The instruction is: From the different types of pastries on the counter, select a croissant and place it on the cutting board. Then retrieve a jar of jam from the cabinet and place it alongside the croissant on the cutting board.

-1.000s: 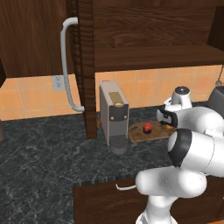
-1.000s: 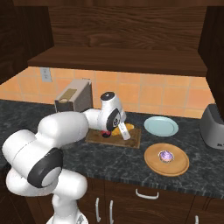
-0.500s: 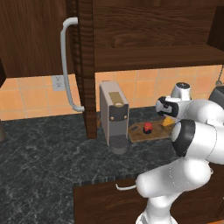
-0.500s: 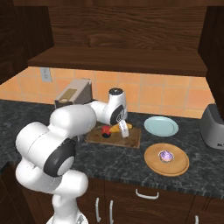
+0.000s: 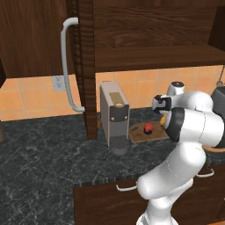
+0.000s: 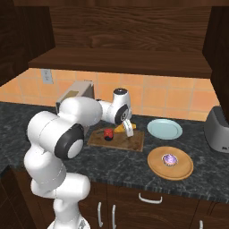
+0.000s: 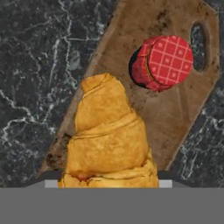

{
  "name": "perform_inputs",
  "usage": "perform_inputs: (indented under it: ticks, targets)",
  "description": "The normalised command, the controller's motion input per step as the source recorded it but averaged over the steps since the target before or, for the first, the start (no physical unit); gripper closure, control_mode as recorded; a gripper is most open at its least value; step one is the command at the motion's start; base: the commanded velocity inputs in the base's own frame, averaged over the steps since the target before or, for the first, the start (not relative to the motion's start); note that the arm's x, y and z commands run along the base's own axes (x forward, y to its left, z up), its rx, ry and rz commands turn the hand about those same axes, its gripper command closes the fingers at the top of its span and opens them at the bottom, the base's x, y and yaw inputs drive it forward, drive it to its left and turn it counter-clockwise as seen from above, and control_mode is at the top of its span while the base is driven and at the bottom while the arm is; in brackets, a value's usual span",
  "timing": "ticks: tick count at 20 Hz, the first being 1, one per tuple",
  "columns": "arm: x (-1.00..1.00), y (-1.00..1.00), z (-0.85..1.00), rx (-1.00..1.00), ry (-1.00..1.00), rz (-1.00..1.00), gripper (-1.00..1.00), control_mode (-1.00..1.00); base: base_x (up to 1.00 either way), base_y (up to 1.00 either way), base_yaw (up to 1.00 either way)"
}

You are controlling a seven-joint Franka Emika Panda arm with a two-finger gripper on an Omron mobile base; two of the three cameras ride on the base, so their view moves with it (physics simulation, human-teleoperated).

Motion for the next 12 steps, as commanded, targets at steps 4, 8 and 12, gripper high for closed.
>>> perform_inputs:
  ticks: [4,8,12]
  targets:
    - [0.0,-0.05,-0.65,0.0,0.01,0.08,1.0,-1.0,0.0,0.0,0.0]
    - [0.11,0.06,-0.32,0.0,0.0,0.06,1.0,-1.0,0.0,0.0,0.0]
    - [0.2,0.18,-0.09,0.0,0.0,0.04,1.0,-1.0,0.0,0.0,0.0]
